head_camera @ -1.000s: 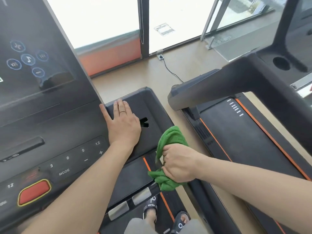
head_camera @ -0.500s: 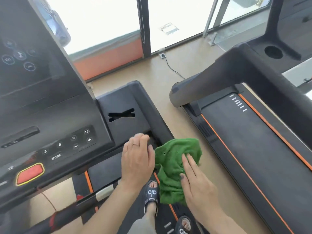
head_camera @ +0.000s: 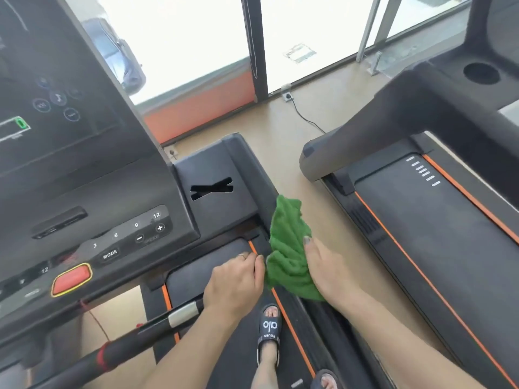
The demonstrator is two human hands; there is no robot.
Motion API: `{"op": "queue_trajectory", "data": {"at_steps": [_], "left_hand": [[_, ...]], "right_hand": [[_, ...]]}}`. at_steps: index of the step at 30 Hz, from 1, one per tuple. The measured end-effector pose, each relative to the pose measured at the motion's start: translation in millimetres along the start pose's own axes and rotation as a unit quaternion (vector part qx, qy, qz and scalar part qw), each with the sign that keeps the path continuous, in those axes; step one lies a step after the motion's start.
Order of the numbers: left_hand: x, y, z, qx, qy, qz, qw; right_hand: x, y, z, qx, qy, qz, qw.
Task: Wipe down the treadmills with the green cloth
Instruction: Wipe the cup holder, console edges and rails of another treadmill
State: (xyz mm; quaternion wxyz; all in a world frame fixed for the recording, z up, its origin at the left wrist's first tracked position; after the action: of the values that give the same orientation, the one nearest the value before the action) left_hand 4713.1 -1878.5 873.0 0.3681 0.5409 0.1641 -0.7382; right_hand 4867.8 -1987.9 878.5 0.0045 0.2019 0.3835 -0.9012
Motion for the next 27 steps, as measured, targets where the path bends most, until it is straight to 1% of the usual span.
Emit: {"op": "queue_trajectory", "data": {"at_steps": [2,3,5,8,10,12,15,17,19,21,23,26,27], "left_hand": [[-2.4,2.2,0.7,0.004,0.001,-0.006,1.000],[-2.6,2.5,1.3,0.003,0.002,0.000,1.000],[-2.0,4.2,2.0,0.010,0.004,0.007,1.000],[-1.4,4.0,-0.2,0.024,0.025,0.015,0.999],[1.7,1.2,-3.7,0.028,0.042,0.012,0.999],[5.6,0.1,-3.9,0.033,0.046,0.020,0.998],[5.7,-1.0,-6.6,0.048,0.047,0.012,0.998],[4.4,-1.7,-7.2,0.053,0.052,0.000,0.997],[2.4,-1.1,-6.3,0.061,0.064,-0.012,0.996],[3.1,-4.0,-7.5,0.056,0.046,-0.004,0.997],[5.4,-4.9,-7.6,0.053,0.042,0.000,0.998],[3.5,-6.0,-5.9,0.054,0.031,0.022,0.998],[1.0,-5.7,-3.7,0.056,0.033,0.030,0.997]], "right_hand": [[6.0,9.6,45.9,-0.019,0.041,0.088,0.995],[7.9,10.5,50.5,-0.022,0.056,0.124,0.990],[6.2,1.6,30.6,-0.045,0.068,0.144,0.986],[3.1,-50.0,-28.1,-0.142,0.087,0.135,0.977],[6.5,-88.3,-73.2,-0.185,0.096,0.186,0.960],[10.6,-125.1,-108.8,-0.194,0.096,0.284,0.934],[25.6,-171.6,-141.8,-0.213,0.068,0.431,0.874],[53.5,-198.1,-151.0,-0.255,0.016,0.478,0.841],[84.3,-215.3,-149.2,-0.288,-0.025,0.487,0.825],[98.8,-213.8,-140.7,-0.298,-0.044,0.477,0.825],[95.7,-197.7,-127.1,-0.311,-0.048,0.478,0.820],[92.5,-168.9,-99.2,-0.325,-0.024,0.509,0.796],[91.0,-166.1,-97.0,-0.331,-0.027,0.518,0.789]]}}
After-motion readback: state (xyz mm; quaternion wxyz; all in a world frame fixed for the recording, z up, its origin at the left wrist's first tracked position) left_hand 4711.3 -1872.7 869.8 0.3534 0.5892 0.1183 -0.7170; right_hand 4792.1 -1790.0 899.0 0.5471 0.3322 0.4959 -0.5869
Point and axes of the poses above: each hand's wrist, its own z-axis away from the middle knuckle, its own x-axis out of the palm, y = z × x, the point moved 5 cm from there along -z, towards the middle knuckle, and after that the axes turned 12 degrees about -y, right-handed, at the moved point
